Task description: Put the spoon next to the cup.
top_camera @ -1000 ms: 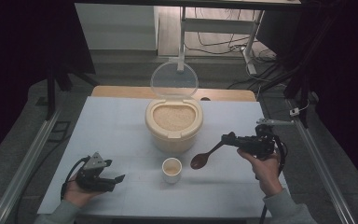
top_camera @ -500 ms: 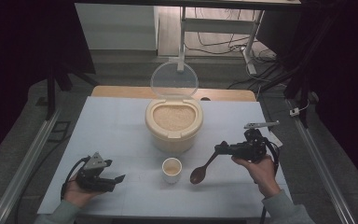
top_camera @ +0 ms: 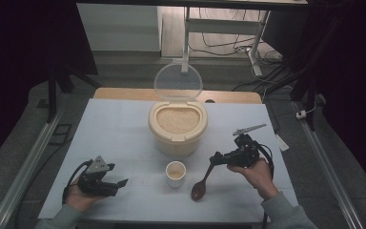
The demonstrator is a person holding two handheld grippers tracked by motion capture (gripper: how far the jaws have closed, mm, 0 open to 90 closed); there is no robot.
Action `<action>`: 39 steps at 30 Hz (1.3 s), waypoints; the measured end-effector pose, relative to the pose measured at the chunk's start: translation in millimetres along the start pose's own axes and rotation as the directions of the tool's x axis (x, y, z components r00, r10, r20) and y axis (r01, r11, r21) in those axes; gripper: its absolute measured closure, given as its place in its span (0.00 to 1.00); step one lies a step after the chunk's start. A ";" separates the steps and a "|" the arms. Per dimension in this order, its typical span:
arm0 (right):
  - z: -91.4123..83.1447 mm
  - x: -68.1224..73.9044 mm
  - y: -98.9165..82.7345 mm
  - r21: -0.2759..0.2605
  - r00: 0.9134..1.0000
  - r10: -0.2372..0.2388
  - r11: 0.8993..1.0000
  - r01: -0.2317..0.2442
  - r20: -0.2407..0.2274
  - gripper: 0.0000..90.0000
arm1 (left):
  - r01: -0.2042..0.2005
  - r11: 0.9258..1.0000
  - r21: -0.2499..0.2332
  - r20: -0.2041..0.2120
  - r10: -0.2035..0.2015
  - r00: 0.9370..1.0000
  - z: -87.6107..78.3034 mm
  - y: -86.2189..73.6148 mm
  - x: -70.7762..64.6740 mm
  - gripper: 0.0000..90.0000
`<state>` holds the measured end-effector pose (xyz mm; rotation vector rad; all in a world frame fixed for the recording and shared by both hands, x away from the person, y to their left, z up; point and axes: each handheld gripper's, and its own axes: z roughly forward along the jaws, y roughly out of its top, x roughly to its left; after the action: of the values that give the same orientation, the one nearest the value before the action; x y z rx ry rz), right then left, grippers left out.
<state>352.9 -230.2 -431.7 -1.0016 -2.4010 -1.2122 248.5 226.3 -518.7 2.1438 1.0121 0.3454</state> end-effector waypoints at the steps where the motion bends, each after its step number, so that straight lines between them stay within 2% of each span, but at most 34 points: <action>1: 1.8 -0.3 0.2 0.006 1.000 0.004 1.000 -0.004 -0.002 0.92 | 0.000 1.000 0.000 0.000 0.000 1.000 0.1 0.0 0.0 0.23; 7: 11.8 -4.1 2.6 0.001 1.000 0.015 1.000 -0.015 -0.015 0.91 | -0.002 1.000 0.002 0.001 0.002 1.000 0.3 0.0 -0.4 0.23; 16: 27.8 -18.1 1.1 -0.051 0.999 0.051 0.997 -0.050 0.013 0.88 | -0.001 1.000 0.003 0.001 0.001 1.000 0.4 -0.2 0.1 0.23; 28: 39.6 -37.3 -12.1 -0.141 0.993 0.112 0.984 -0.106 0.036 0.84 | -0.005 1.000 0.006 0.000 0.005 1.000 1.0 -0.2 -0.2 0.23; 39: 48.9 -49.8 -18.9 -0.170 0.985 0.161 0.974 -0.148 0.064 0.81 | -0.005 1.000 0.004 0.000 0.005 1.000 0.7 -0.2 -0.4 0.23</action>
<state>379.1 -222.4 -498.6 -1.2822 -2.2583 -1.3542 248.4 225.7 -519.4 2.1503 1.0088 0.3460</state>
